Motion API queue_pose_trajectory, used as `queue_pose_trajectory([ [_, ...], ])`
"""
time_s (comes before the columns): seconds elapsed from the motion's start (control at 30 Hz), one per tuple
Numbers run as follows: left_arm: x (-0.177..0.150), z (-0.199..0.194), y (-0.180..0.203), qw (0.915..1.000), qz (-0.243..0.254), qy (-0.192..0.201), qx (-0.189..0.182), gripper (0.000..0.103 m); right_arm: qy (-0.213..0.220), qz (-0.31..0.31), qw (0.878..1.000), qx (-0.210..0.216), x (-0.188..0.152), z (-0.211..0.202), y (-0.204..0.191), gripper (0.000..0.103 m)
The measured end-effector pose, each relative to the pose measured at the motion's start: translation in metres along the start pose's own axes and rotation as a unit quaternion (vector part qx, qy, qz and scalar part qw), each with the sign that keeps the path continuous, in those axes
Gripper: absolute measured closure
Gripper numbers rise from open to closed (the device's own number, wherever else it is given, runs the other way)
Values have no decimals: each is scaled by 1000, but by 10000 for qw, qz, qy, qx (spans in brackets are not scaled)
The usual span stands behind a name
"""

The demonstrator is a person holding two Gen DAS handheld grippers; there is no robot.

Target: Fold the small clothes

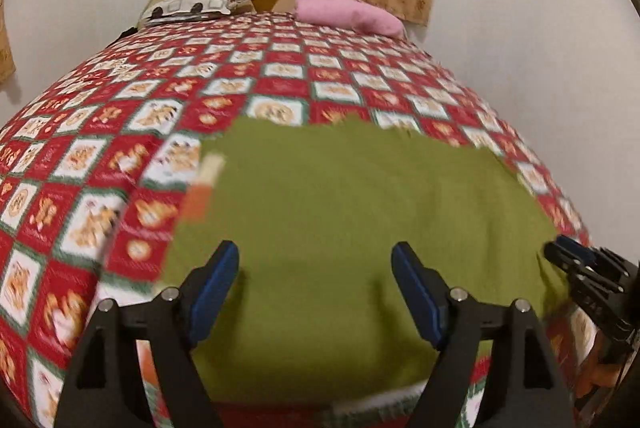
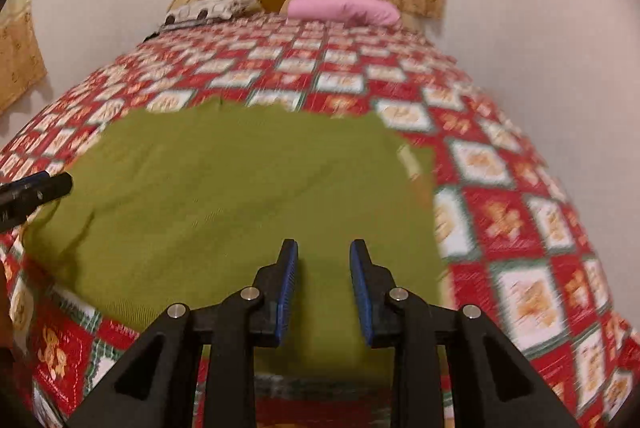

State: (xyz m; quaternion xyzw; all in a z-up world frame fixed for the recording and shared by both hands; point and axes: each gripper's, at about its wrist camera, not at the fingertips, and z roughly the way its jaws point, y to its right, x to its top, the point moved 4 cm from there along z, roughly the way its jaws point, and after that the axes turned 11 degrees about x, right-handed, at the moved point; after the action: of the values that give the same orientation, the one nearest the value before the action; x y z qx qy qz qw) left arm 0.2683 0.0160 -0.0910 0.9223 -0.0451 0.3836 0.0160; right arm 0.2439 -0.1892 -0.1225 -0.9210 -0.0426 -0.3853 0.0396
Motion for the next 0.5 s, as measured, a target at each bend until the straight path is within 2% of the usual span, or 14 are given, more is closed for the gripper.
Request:
queue_pose_trajectory([
  [0.07, -12, 10, 5, 9998, 11, -180, 120, 22, -148, -61, 9997, -203, -12, 13, 2, 74],
  [0.17, -25, 24, 5, 9987, -34, -372, 342, 22, -150, 190, 9997, -17, -16, 14, 11, 70],
  [0.2, -26, 26, 5, 9984, -13, -377, 430, 22, -146, 314, 9994, 41, -16, 15, 16, 67],
  [0.33, -28, 27, 11, 9968, 175, -322, 708, 21, -57, 494, 9985, 216, -20, 14, 21, 66],
  [0.5, -31, 28, 10, 9958, 214, -313, 839, 16, 40, 313, 9995, -43, -20, 9, 14, 66],
])
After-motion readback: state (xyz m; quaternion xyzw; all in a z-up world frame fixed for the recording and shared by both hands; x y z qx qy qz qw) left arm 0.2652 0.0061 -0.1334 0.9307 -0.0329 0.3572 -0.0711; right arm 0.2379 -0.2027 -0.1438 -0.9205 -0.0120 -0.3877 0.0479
